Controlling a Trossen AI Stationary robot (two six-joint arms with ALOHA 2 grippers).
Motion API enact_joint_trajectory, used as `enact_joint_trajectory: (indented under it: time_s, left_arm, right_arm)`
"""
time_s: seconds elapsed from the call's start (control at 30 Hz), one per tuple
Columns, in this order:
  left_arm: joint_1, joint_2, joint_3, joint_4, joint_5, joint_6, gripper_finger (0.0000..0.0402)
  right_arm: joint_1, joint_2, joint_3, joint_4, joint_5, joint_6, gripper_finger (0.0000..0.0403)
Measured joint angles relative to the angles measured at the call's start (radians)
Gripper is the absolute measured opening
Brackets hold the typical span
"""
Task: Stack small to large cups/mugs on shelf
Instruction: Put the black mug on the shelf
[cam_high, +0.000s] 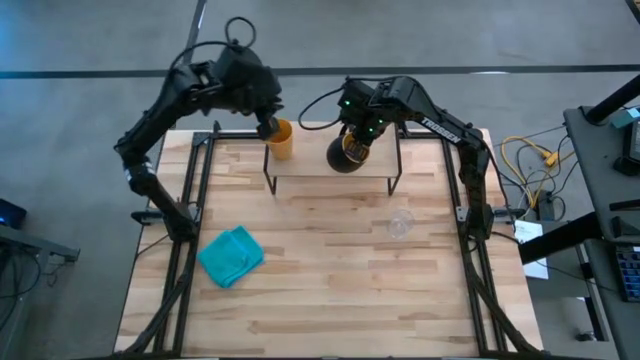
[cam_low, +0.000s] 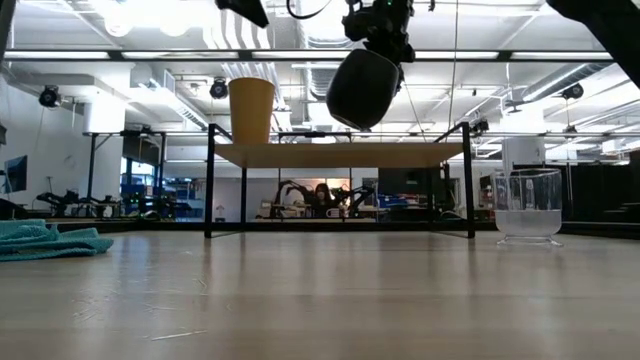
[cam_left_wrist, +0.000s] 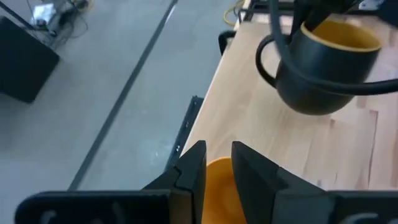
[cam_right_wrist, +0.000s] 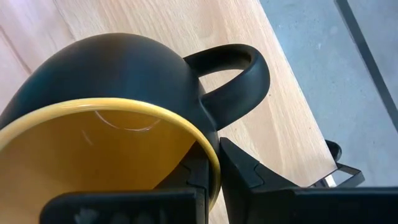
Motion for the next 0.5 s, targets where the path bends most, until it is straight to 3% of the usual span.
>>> enact_joint_trajectory:
  time_s: [0.5]
  left_arm:
    - [0.000,-0.079,0.002,0.021,0.004,0.000,0.0063]
  right_arm:
    - [-0.002,0.049,0.000,0.029,-0.003,-0.031,0.0013]
